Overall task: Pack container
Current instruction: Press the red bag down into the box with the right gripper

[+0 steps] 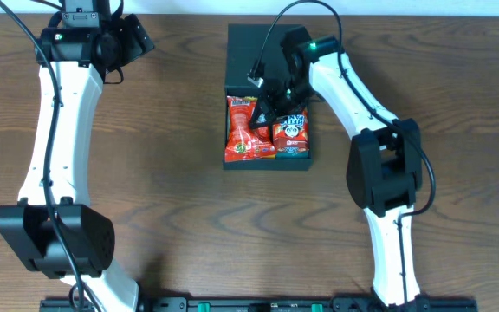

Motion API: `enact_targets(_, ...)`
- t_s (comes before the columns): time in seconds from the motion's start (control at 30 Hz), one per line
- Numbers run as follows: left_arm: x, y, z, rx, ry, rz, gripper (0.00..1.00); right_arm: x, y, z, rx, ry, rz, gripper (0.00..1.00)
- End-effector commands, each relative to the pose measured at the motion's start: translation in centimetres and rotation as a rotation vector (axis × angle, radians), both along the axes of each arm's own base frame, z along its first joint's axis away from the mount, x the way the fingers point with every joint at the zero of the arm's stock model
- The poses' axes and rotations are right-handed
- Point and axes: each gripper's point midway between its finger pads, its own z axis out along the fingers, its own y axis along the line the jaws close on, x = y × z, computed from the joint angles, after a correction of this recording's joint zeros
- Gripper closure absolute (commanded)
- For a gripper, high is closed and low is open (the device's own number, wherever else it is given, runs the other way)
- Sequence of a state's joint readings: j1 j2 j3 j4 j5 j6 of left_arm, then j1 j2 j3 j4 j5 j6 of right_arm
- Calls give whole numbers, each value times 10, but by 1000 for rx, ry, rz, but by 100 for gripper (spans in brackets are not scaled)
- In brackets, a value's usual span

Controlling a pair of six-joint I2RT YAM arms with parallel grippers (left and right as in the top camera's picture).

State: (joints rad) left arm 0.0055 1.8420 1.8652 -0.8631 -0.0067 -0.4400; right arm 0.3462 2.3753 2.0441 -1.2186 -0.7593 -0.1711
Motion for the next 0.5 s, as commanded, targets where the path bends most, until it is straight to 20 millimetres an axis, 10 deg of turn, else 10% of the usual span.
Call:
enact_targets(0.0,1,2,10,12,-24,-6,5,-10,0,-11,-38,15,-6,99)
enact_targets(0.23,1,2,10,11,-24,-6,5,-18,-5,-29,-117,22,0,98)
enact_targets(0.47,1,2,10,11,-23,-6,5,-1,2,14,-90,-43,-1,98)
